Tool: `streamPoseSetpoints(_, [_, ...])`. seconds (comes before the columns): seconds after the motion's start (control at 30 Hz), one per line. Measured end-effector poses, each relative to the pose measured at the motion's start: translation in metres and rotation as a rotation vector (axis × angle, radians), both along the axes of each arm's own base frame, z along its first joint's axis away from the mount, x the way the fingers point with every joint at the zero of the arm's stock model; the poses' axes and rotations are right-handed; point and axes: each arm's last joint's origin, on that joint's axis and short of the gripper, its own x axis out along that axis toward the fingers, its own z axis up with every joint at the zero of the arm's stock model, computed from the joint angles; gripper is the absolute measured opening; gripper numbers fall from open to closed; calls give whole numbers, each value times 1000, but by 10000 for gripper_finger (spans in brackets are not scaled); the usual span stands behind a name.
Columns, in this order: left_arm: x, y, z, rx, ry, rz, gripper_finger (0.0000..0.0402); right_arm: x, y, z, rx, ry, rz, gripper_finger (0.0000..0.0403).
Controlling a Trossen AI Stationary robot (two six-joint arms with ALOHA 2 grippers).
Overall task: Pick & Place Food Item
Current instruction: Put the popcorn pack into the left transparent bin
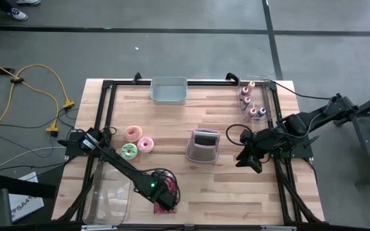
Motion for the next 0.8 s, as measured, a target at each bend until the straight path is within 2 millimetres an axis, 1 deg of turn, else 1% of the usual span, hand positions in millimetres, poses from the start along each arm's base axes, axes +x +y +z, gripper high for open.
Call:
streamPoseSetpoints(0.1, [2,-1,-4,9,-11,-2,145,0,0,0,0,0,0,165])
streamPoseSetpoints(0.37, [11,-4,-4,27,-126,-36,145,0,0,1,3,-7,0,165])
streamPoseSetpoints(0.5, [14,-2,-3,41,-151,-41,145,0,0,1,3,-7,0,165])
streamPoseSetpoints(0.8, [11,-1,-2,44,-126,-45,145,1,0,1,6,-14,0,165])
